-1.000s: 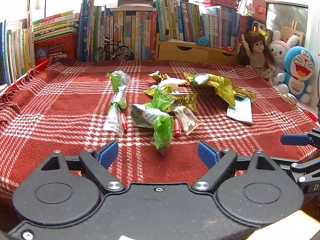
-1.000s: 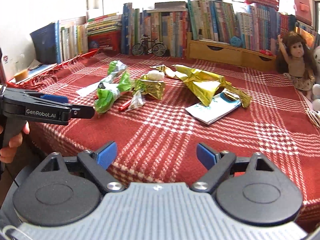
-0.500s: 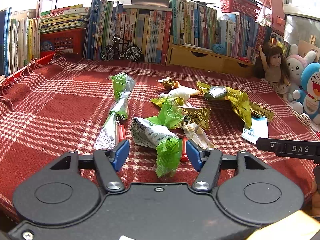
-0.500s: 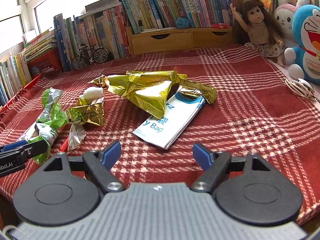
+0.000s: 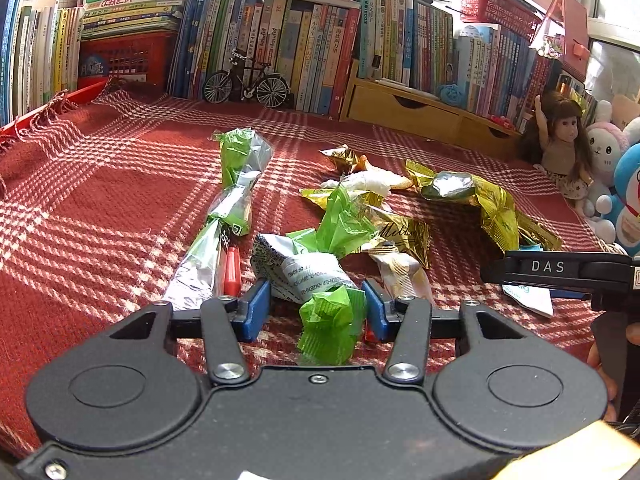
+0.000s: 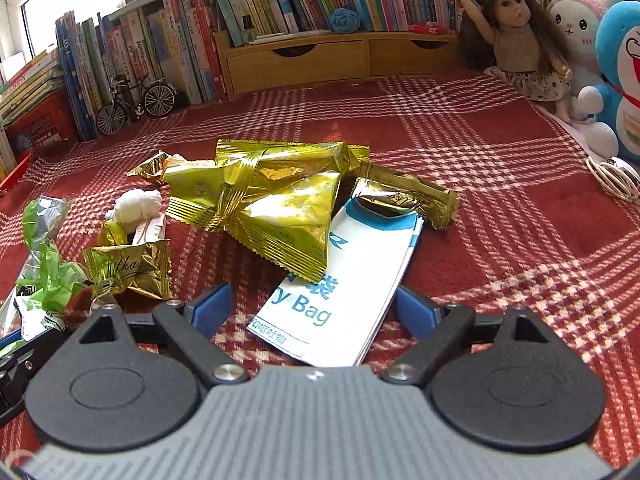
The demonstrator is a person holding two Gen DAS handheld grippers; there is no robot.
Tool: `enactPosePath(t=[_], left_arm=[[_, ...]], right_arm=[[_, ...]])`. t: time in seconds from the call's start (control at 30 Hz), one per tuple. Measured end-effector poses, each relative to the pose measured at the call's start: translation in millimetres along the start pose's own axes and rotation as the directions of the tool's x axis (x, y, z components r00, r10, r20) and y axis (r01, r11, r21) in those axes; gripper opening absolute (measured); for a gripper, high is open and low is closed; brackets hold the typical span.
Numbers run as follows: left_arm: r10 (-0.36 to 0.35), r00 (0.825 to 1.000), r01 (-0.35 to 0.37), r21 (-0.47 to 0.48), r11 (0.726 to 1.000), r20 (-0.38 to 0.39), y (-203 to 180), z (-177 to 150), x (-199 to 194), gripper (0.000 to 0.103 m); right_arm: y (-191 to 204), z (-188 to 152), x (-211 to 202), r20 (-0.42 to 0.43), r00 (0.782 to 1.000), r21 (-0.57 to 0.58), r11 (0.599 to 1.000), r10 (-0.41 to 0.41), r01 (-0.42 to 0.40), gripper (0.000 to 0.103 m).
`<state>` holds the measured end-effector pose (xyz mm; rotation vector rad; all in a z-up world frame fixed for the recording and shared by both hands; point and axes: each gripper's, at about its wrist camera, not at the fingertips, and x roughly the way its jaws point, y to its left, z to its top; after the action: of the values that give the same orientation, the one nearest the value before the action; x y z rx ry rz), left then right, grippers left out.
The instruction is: Collect trash
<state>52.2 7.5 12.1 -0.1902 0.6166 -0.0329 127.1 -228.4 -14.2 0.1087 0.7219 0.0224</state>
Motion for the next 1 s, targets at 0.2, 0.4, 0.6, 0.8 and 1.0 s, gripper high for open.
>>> enactPosePath(t=[0.2, 0.4, 0.6, 0.8, 1.0], left_arm=[[-0.013, 1.000, 0.013, 0.032, 0.999, 0.013, -2, -5, -3, 0.029], [-0.025, 1.000, 0.024, 0.055, 0.998, 0.019, -6, -8, -11, 0.028], [-0.046, 0.999, 0.045, 0.068, 0.997, 0.014, -7, -12, -22, 0.028], [-0.061, 0.998, 0.060, 0.083, 0.995, 0.009, -9, -16, -33, 0.028], [-0.059, 0.998, 0.059, 0.093, 0.994, 0.002, -9, -20, -38, 0.028]], right_arm=[[5, -2, 0, -0.002, 1.000, -0.055, 0.998, -0.014, 0.014, 0.080], [3, -5, -9, 0.005, 1.000, -0.085, 0.996, 0.007, -0.007, 0.070], [1, -11, -21, 0.006, 1.000, -0.107, 0.994, 0.023, -0.023, 0.064], [-9, -19, -31, 0.005, 1.000, -0.122, 0.992, 0.020, -0.019, 0.062], [-21, -28, -43, 0.009, 1.000, -0.133, 0.991, 0.004, -0.003, 0.067]])
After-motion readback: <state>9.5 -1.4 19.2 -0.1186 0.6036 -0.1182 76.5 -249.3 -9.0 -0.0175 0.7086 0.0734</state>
